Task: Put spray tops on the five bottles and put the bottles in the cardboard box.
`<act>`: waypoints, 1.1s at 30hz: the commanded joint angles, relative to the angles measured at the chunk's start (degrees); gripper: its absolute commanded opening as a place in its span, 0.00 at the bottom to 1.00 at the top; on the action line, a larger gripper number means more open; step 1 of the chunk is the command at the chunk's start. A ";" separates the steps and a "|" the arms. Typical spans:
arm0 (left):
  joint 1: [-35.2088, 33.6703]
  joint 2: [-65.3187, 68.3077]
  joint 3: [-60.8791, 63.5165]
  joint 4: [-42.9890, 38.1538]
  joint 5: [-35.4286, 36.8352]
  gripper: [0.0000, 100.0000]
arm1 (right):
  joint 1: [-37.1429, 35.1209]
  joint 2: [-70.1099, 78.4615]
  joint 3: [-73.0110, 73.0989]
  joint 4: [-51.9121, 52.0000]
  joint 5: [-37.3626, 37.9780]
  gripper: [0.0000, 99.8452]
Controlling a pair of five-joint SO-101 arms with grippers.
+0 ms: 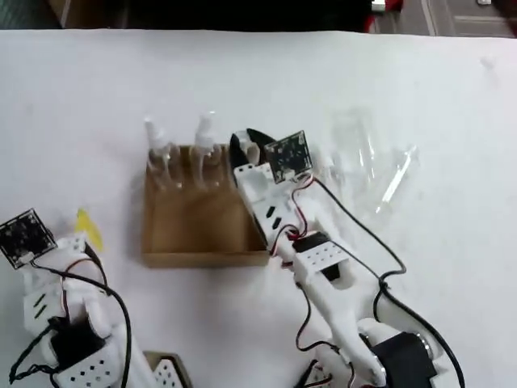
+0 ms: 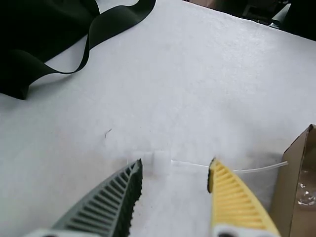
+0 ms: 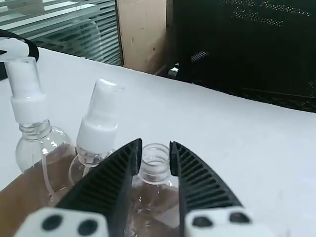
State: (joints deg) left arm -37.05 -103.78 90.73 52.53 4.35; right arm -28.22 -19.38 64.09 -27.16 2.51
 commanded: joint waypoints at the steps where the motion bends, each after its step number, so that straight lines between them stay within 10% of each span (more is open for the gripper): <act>1: -0.31 -0.40 -0.35 -1.41 0.53 0.20 | 0.66 -0.13 -0.35 -1.10 0.70 0.02; 33: -0.31 -0.40 -0.26 -1.41 0.53 0.20 | 0.40 2.86 -0.97 -1.80 0.79 0.02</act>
State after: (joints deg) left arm -37.05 -103.78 90.73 52.53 4.35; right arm -28.22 -16.40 63.91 -28.22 2.51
